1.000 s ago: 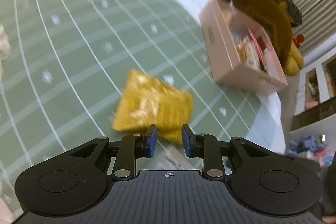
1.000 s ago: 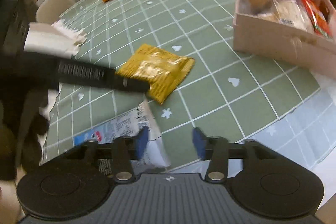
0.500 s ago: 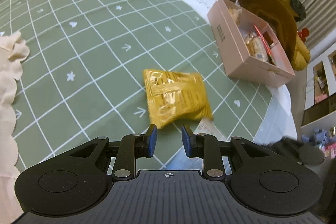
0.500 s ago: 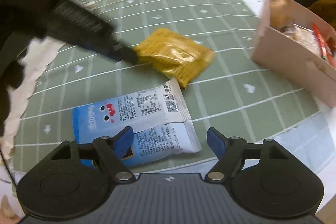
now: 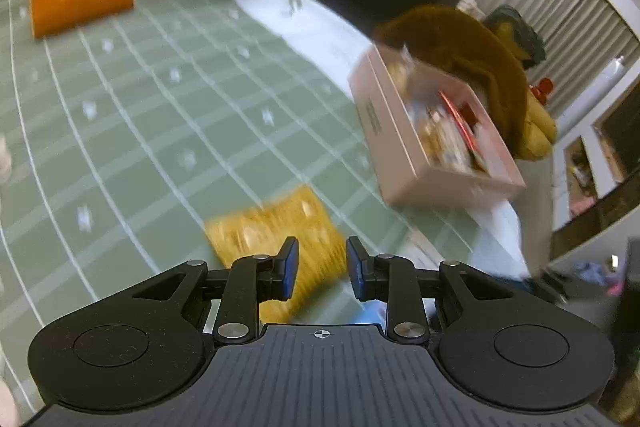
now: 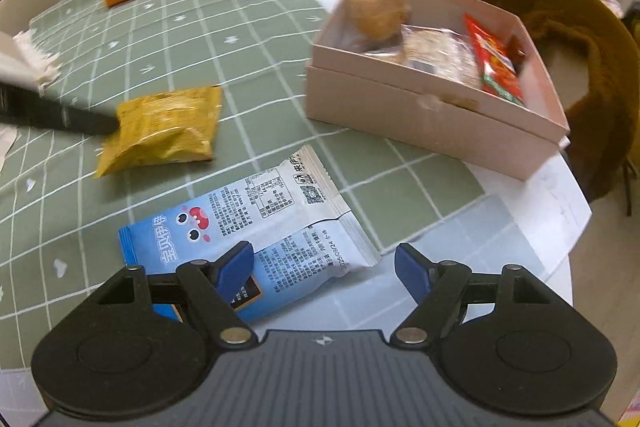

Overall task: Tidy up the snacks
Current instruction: 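Reach the yellow packet with the left gripper while the right reaches the blue-white bar packet, then grasp the yellow packet with the left gripper while the right grasps the blue-white bar packet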

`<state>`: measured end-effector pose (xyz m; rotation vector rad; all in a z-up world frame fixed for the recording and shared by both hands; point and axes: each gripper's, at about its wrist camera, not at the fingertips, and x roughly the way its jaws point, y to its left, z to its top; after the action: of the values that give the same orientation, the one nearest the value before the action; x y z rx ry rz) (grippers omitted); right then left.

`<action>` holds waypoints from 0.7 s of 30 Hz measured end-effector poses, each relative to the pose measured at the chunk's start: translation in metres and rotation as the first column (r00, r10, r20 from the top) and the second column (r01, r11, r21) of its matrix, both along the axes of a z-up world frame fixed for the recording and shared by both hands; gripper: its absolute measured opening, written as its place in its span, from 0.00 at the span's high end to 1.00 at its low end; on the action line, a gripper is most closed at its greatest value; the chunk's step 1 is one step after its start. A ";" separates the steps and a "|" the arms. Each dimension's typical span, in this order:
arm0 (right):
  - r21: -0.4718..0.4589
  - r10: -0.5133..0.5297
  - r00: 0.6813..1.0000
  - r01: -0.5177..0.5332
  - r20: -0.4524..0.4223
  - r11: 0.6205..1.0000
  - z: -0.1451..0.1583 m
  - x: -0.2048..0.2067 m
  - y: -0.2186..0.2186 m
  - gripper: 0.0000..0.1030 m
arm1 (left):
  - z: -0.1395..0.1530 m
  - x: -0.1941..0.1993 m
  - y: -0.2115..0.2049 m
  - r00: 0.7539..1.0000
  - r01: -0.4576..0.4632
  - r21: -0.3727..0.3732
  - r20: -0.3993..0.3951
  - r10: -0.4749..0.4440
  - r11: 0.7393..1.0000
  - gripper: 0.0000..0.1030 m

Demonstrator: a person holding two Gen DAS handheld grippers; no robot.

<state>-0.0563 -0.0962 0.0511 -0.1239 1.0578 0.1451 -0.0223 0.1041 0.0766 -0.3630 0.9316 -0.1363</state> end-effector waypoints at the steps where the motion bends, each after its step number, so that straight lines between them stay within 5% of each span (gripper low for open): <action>1: 0.003 -0.014 1.000 0.014 -0.001 1.000 0.000 0.001 -0.001 0.21 | 0.000 0.007 0.000 1.000 0.002 0.029 0.007 -0.003 1.000 0.71; 4: 0.026 -0.051 0.999 0.051 -0.004 0.998 -0.002 0.000 -0.010 0.21 | -0.009 0.028 0.000 1.000 0.031 0.106 0.004 -0.031 0.994 0.71; 7: 0.060 -0.077 0.997 0.078 -0.014 0.995 -0.003 -0.003 -0.019 0.21 | -0.024 0.035 -0.002 0.996 0.081 0.108 -0.054 -0.075 0.991 0.70; 15: 0.086 -0.138 0.990 0.139 -0.018 0.987 -0.008 -0.007 -0.041 0.12 | -0.024 -0.013 -0.042 0.963 0.271 0.215 -0.069 -0.262 0.938 0.64; 21: 0.062 -0.164 0.986 0.164 -0.004 0.985 -0.008 -0.002 -0.046 0.11 | -0.025 -0.037 -0.063 0.956 0.289 0.308 -0.047 -0.288 0.907 0.64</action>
<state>-0.0588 -0.1423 0.0434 0.0196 1.0570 0.0291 -0.0591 0.0406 0.0513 0.0711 0.9861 -0.2565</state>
